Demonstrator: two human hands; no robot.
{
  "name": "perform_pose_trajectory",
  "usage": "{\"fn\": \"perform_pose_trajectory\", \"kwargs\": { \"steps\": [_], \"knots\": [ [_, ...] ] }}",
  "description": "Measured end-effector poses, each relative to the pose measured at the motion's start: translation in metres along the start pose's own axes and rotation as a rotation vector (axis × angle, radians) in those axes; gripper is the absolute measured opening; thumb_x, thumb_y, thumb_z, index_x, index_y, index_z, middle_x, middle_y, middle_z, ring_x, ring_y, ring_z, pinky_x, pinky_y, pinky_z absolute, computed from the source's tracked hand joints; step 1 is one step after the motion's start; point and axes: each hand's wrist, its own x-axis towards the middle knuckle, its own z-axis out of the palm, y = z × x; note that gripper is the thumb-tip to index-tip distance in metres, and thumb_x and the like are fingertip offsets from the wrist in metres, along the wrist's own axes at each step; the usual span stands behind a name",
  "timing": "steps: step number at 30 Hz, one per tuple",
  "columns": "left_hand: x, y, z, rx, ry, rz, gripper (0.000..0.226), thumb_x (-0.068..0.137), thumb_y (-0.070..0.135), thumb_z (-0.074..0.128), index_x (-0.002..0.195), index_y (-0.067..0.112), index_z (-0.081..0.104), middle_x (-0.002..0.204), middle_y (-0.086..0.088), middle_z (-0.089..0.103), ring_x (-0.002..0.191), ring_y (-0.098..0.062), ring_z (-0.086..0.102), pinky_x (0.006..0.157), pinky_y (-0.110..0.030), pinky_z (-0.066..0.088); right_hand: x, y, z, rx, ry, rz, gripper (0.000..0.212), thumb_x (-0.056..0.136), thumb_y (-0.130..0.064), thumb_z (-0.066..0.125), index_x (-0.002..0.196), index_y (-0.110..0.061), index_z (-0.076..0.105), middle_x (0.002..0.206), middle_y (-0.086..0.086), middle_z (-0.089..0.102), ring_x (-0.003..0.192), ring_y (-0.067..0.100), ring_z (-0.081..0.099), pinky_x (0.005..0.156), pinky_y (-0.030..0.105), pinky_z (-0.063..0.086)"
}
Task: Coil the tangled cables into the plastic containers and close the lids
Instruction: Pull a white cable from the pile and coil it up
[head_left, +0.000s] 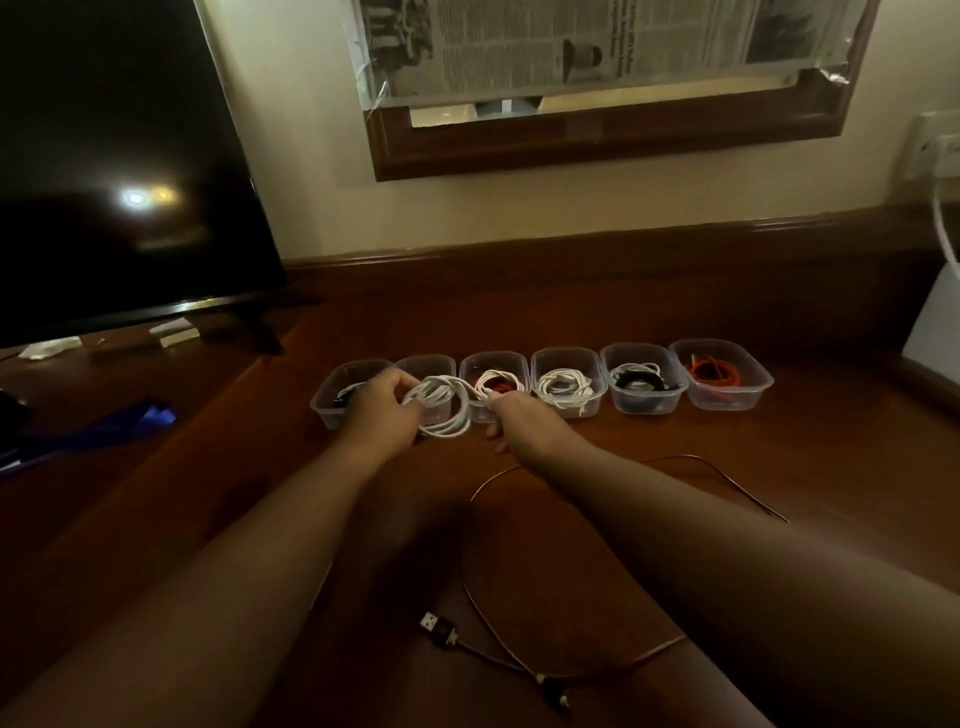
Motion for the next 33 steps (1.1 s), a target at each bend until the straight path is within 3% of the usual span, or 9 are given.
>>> {"fn": "perform_pose_trajectory", "kwargs": {
  "steps": [3, 5, 7, 12, 17, 20, 24, 30, 33],
  "knots": [
    [0.036, -0.022, -0.001, -0.012, 0.072, -0.062, 0.010, 0.093, 0.013, 0.063, 0.095, 0.022, 0.061, 0.099, -0.004, 0.067, 0.077, -0.013, 0.058, 0.063, -0.026, 0.046, 0.017, 0.016, 0.002, -0.170, -0.078, -0.016, 0.036, 0.104, -0.034, 0.042, 0.129, -0.011, 0.052, 0.119, 0.008, 0.059, 0.106, 0.021, 0.056, 0.094, 0.039, 0.047],
    [0.059, -0.040, 0.003, -0.052, 0.116, -0.108, 0.010, 0.087, 0.023, 0.064, 0.085, 0.032, 0.063, 0.092, 0.000, 0.069, 0.081, -0.022, 0.066, 0.075, -0.042, 0.057, 0.024, 0.032, 0.003, -0.348, -0.142, -0.046, 0.038, 0.102, -0.035, 0.049, 0.132, -0.014, 0.052, 0.127, 0.005, 0.058, 0.113, 0.020, 0.056, 0.097, 0.037, 0.048],
    [0.088, -0.063, 0.013, -0.043, 0.159, -0.116, 0.011, 0.079, 0.033, 0.060, 0.082, 0.043, 0.061, 0.083, 0.009, 0.068, 0.084, -0.025, 0.068, 0.081, -0.057, 0.056, 0.029, 0.049, 0.004, -0.514, -0.180, -0.079, 0.040, 0.099, -0.037, 0.053, 0.133, -0.017, 0.052, 0.129, 0.004, 0.057, 0.116, 0.019, 0.054, 0.099, 0.036, 0.048],
    [0.104, -0.048, 0.022, 0.111, 0.218, -0.154, 0.001, 0.091, 0.034, 0.059, 0.092, 0.035, 0.060, 0.091, 0.016, 0.067, 0.092, -0.017, 0.064, 0.091, -0.044, 0.049, 0.031, 0.077, 0.006, -0.617, -0.121, -0.197, 0.030, 0.095, -0.042, 0.057, 0.121, -0.025, 0.058, 0.119, -0.004, 0.052, 0.115, 0.014, 0.045, 0.099, 0.031, 0.042],
    [0.120, -0.051, 0.030, 0.083, 0.201, -0.143, 0.013, 0.096, 0.022, 0.056, 0.106, 0.025, 0.063, 0.106, 0.002, 0.067, 0.099, -0.022, 0.062, 0.081, -0.035, 0.048, 0.035, 0.080, 0.008, -0.541, -0.110, -0.238, 0.027, 0.093, -0.043, 0.059, 0.115, -0.028, 0.060, 0.112, -0.007, 0.052, 0.107, 0.010, 0.046, 0.094, 0.029, 0.044],
    [0.127, -0.060, 0.030, -0.039, 0.199, -0.228, 0.005, 0.092, 0.024, 0.060, 0.095, 0.028, 0.062, 0.098, 0.004, 0.067, 0.094, -0.022, 0.064, 0.087, -0.039, 0.053, 0.053, 0.068, -0.002, -0.524, -0.063, -0.252, 0.021, 0.097, -0.036, 0.055, 0.113, -0.025, 0.061, 0.113, -0.005, 0.055, 0.106, 0.011, 0.048, 0.092, 0.028, 0.045],
    [0.147, -0.086, 0.035, -0.147, 0.210, -0.315, 0.011, 0.075, 0.044, 0.058, 0.085, 0.047, 0.060, 0.089, 0.010, 0.070, 0.086, -0.021, 0.067, 0.085, -0.047, 0.056, 0.098, 0.041, -0.003, -0.718, -0.014, -0.364, 0.034, 0.099, -0.035, 0.047, 0.128, -0.023, 0.060, 0.126, 0.005, 0.054, 0.120, 0.022, 0.045, 0.098, 0.038, 0.042],
    [0.140, -0.072, 0.035, -0.221, 0.221, -0.317, 0.009, 0.092, 0.025, 0.058, 0.100, 0.026, 0.061, 0.093, 0.000, 0.069, 0.078, -0.020, 0.068, 0.082, -0.043, 0.058, 0.151, 0.015, 0.018, -1.119, -0.126, -0.394, 0.043, 0.102, -0.048, 0.031, 0.140, -0.038, 0.049, 0.146, 0.011, 0.038, 0.137, 0.032, 0.026, 0.107, 0.052, 0.025],
    [0.141, -0.078, 0.033, -0.206, 0.256, -0.330, 0.008, 0.093, 0.029, 0.057, 0.101, 0.029, 0.060, 0.094, 0.001, 0.068, 0.079, -0.019, 0.067, 0.079, -0.042, 0.058, 0.163, 0.012, 0.028, -1.155, -0.191, -0.334, 0.047, 0.102, -0.048, 0.025, 0.142, -0.036, 0.047, 0.151, 0.012, 0.034, 0.140, 0.033, 0.022, 0.111, 0.057, 0.018]
  ]
}}
